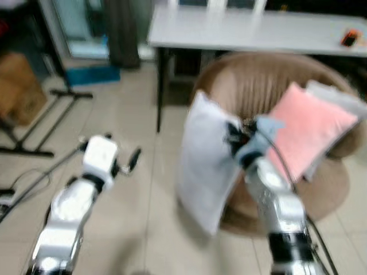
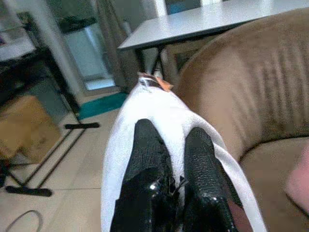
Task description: Move the pillow to the sofa from floor
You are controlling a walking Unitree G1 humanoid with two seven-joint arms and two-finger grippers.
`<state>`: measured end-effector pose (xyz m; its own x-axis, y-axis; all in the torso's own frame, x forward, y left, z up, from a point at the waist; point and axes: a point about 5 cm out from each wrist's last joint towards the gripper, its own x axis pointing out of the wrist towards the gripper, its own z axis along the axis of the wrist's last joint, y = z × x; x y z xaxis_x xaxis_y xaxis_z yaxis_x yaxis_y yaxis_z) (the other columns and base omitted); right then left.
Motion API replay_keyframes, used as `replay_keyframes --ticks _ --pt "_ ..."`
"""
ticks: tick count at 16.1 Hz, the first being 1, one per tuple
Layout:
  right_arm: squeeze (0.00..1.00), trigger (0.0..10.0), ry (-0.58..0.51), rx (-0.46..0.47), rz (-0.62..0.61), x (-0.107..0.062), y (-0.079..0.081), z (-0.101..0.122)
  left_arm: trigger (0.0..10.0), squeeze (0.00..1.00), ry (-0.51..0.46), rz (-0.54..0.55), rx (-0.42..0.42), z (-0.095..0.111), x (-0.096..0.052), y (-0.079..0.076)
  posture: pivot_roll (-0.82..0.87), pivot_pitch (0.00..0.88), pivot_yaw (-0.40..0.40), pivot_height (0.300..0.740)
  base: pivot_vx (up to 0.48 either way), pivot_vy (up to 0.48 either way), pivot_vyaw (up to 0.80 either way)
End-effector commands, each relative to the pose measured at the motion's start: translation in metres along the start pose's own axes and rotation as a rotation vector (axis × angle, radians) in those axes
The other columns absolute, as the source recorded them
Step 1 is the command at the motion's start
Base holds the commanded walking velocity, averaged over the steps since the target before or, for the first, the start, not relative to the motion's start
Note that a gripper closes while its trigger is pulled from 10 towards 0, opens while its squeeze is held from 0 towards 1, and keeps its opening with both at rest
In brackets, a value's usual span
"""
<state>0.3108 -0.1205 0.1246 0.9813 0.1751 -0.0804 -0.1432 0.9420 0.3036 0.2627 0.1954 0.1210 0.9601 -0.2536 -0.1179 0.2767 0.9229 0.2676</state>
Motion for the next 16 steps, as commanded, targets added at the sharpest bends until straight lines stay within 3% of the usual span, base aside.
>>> replay_keyframes --ticks 1,12,14,16 --pt "0.00 10.0 -0.072 -0.015 -0.036 -0.0021 -0.0119 0.0181 10.0 0.00 -0.016 -0.043 0.006 0.0039 0.0040 -0.0082 0.05 0.000 -0.030 0.740 0.334 0.000 0.00" --pt "0.00 10.0 -0.077 0.028 -0.042 -0.0022 -0.0075 0.0151 10.0 0.00 -0.015 -0.087 0.039 0.0081 0.0066 -0.0041 0.06 0.000 0.005 0.740 0.331 0.000 -0.07" --pt "0.00 10.0 -0.067 -0.033 -0.089 -0.0029 -0.0122 0.0139 10.0 0.00 -0.015 -0.124 0.047 0.0095 0.0090 -0.0057 0.04 0.000 0.037 0.740 0.332 0.000 -0.80" --pt "0.00 10.0 -0.089 -0.028 -0.096 -0.0039 -0.0114 0.0159 10.0 0.00 -0.018 -0.148 0.052 0.0108 0.0116 -0.0070 0.04 0.000 0.050 0.740 0.332 0.000 -0.80"
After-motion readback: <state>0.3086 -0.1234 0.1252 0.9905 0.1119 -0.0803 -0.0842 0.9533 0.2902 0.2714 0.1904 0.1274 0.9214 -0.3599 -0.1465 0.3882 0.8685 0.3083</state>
